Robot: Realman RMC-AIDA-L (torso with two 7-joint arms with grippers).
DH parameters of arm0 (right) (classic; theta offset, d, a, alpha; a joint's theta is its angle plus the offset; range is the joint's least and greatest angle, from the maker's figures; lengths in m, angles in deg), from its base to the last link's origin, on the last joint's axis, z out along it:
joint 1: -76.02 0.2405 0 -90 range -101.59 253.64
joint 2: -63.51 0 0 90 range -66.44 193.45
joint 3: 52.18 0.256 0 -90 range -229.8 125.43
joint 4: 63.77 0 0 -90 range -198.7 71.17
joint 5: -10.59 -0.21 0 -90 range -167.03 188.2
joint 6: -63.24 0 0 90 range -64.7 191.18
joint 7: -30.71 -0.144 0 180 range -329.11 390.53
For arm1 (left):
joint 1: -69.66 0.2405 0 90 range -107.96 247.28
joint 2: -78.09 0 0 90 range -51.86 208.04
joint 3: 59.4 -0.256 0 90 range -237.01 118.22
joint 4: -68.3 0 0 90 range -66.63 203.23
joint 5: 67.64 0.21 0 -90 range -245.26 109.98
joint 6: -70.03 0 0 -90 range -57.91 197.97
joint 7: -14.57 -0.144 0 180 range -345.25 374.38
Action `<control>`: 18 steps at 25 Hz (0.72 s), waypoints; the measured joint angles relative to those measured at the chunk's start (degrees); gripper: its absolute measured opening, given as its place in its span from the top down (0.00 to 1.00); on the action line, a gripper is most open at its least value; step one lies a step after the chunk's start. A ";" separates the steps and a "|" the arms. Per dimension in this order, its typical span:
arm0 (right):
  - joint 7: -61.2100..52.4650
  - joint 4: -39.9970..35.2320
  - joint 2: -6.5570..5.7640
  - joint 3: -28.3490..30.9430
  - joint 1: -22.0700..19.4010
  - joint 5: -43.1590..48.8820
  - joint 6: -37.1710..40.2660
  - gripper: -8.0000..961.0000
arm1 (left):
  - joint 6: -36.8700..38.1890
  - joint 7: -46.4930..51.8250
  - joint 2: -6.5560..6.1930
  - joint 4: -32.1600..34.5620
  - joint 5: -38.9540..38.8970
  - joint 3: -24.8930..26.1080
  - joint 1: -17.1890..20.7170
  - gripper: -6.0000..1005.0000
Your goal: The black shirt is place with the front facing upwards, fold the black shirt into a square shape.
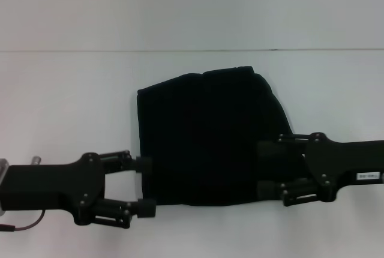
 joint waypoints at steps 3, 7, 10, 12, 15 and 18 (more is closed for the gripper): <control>-0.17 0.07 0.63 -0.79 0.42 0.30 -2.56 0.05 | -0.48 0.71 -0.10 -0.07 2.11 0.07 -1.09 0.06; -1.12 0.12 0.93 -0.62 0.70 0.30 -4.88 0.05 | -1.29 1.04 -0.17 -0.07 2.15 0.58 -1.64 0.06; -2.61 -0.29 0.72 -0.18 0.74 0.09 -5.58 0.05 | -2.37 2.43 -0.46 -0.02 1.87 0.81 -2.24 0.06; -3.19 -0.42 0.55 -0.05 0.76 0.07 -5.94 0.05 | -3.57 2.98 -0.50 -0.02 1.88 0.88 -2.56 0.06; -4.09 -0.49 0.31 -0.05 0.95 0.12 -6.31 0.05 | -4.99 3.48 -0.50 -0.09 2.08 0.67 -3.00 0.06; -5.44 -1.07 0.14 -0.36 1.00 0.27 -7.01 0.05 | -5.77 3.99 -0.49 -0.09 2.15 0.44 -3.16 0.06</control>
